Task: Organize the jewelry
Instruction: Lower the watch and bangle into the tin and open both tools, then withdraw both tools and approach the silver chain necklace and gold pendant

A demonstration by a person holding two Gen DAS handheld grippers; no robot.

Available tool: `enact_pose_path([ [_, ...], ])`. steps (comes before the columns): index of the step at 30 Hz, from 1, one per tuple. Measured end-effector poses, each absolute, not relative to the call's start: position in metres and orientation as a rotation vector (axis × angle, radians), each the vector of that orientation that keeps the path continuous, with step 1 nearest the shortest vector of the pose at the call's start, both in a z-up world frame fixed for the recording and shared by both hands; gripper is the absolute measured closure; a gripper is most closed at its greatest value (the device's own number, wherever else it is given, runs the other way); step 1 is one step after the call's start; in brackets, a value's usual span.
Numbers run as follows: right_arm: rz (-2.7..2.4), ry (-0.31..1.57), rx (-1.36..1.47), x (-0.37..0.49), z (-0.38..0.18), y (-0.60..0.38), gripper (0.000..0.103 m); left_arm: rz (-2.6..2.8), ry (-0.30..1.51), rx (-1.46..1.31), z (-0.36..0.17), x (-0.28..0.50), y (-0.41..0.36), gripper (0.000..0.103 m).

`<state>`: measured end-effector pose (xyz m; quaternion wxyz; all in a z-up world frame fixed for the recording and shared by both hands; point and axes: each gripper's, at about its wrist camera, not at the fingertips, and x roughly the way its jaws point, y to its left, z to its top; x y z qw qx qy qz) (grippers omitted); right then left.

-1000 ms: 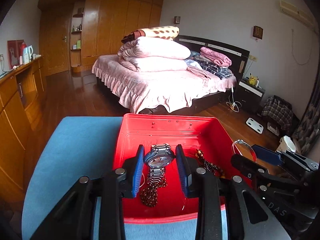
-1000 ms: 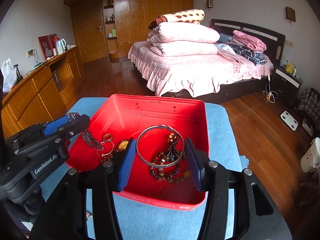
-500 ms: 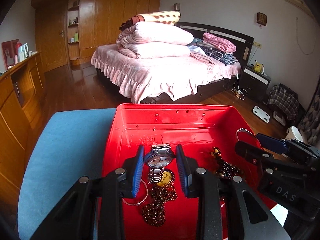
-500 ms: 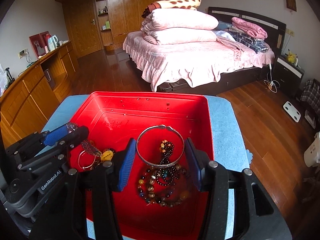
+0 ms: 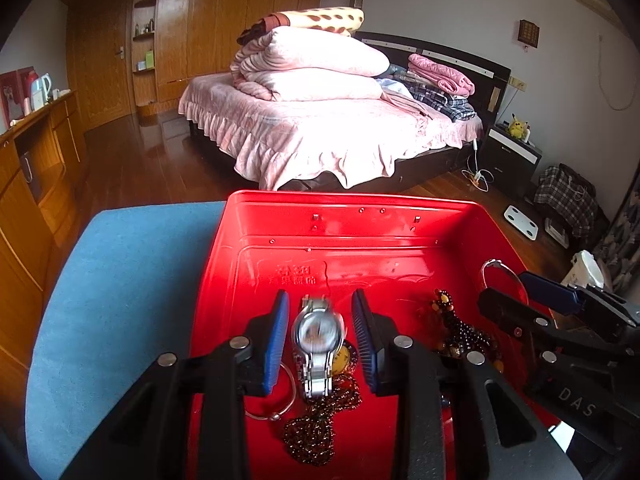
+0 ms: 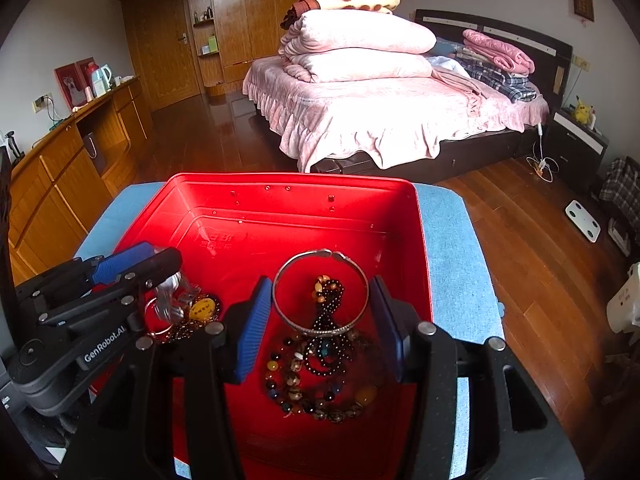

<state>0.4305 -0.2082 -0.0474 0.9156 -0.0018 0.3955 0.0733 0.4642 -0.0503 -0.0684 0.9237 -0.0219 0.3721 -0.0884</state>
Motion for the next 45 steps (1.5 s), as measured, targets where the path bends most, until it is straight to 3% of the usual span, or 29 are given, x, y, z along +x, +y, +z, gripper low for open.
enact_pose_path([
  [5, 0.159, 0.791, 0.017, 0.425, -0.043, -0.213, 0.052, -0.189, 0.741, -0.071, -0.059, 0.458, -0.040, 0.062],
  [8, 0.156, 0.768, 0.016, 0.420, -0.036, -0.215, 0.036, -0.186, 0.728, -0.092, -0.052, 0.452, -0.033, 0.055],
  [16, 0.159, 0.711, 0.033, 0.391, -0.023, -0.221, 0.038, -0.158, 0.646, -0.088, -0.027, 0.420, -0.015, 0.045],
  [23, 0.162, 0.642, 0.011, 0.329, -0.020, -0.217, 0.038, -0.142, 0.583, -0.030, -0.024, 0.367, -0.008, 0.021],
  [27, 0.160, 0.639, 0.037, 0.300, -0.029, -0.216, 0.037, -0.123, 0.572, -0.009, -0.032, 0.336, -0.002, 0.016],
  [45, 0.169, 0.749, 0.040, 0.233, -0.079, -0.190, 0.033, -0.058, 0.662, -0.015, -0.079, 0.255, 0.020, 0.012],
])
